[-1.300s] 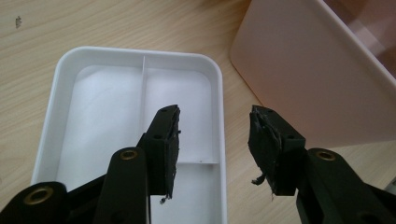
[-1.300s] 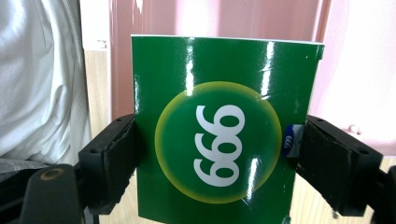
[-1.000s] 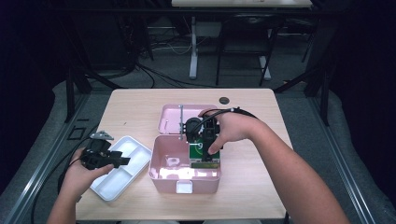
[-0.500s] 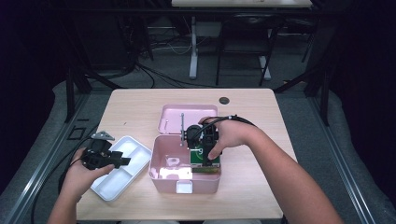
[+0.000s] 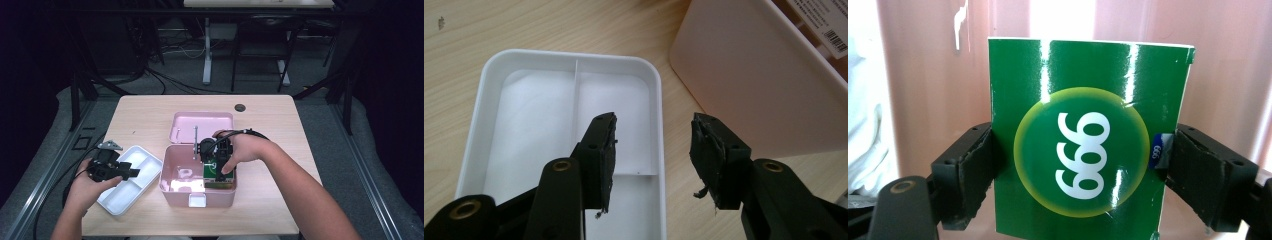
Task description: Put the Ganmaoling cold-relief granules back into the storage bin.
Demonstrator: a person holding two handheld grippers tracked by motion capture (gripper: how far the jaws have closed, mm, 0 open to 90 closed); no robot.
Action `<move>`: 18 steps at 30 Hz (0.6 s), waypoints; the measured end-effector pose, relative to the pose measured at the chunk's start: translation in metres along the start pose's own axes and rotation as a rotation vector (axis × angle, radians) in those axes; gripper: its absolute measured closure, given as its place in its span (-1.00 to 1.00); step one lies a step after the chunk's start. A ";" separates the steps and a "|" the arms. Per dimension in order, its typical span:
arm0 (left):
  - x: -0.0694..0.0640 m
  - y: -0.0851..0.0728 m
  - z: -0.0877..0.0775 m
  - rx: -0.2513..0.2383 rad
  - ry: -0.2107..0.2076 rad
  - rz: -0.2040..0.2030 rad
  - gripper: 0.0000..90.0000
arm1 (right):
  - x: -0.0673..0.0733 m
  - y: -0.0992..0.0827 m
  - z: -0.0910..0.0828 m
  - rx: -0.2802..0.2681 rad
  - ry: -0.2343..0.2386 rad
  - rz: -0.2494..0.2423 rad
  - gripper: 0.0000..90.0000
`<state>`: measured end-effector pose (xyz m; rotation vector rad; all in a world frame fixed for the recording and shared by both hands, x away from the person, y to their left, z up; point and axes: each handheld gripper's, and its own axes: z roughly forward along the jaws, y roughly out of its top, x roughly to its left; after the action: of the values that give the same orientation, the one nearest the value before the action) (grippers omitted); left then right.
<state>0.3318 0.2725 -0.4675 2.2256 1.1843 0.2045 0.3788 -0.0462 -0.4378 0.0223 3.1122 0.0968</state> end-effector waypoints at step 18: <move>0.000 0.000 0.001 0.003 -0.001 0.004 0.17 | -0.003 -0.006 0.020 0.000 0.004 0.019 -0.66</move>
<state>0.3322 0.2724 -0.4681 2.2304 1.1809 0.2031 0.3827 -0.0507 -0.4578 0.0516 3.1165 0.0979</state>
